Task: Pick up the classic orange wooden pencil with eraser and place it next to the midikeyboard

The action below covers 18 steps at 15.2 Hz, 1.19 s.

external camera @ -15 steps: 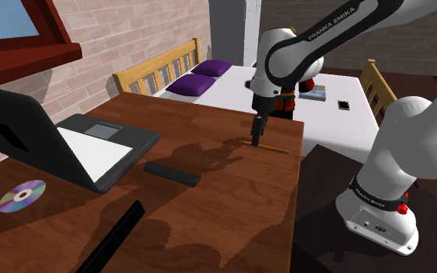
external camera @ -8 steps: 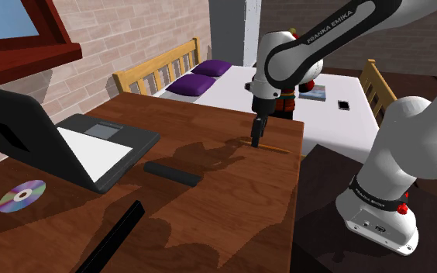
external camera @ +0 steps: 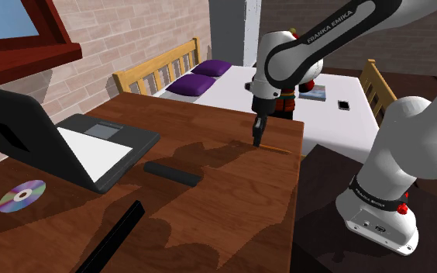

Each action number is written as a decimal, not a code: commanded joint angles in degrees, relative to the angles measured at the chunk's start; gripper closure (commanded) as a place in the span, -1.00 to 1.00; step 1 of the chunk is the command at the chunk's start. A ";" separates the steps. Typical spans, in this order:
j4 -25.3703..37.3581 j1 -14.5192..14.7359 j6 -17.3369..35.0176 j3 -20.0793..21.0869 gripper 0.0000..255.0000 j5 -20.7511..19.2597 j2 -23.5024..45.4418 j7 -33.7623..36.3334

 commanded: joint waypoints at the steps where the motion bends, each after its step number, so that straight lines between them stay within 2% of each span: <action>1: -0.05 0.02 0.00 0.02 1.00 0.01 0.04 0.00; 3: -0.05 0.02 0.00 0.01 1.00 0.00 0.04 -0.01; 18: 6.45 -1.19 -13.48 0.55 1.00 -2.77 -7.29 3.88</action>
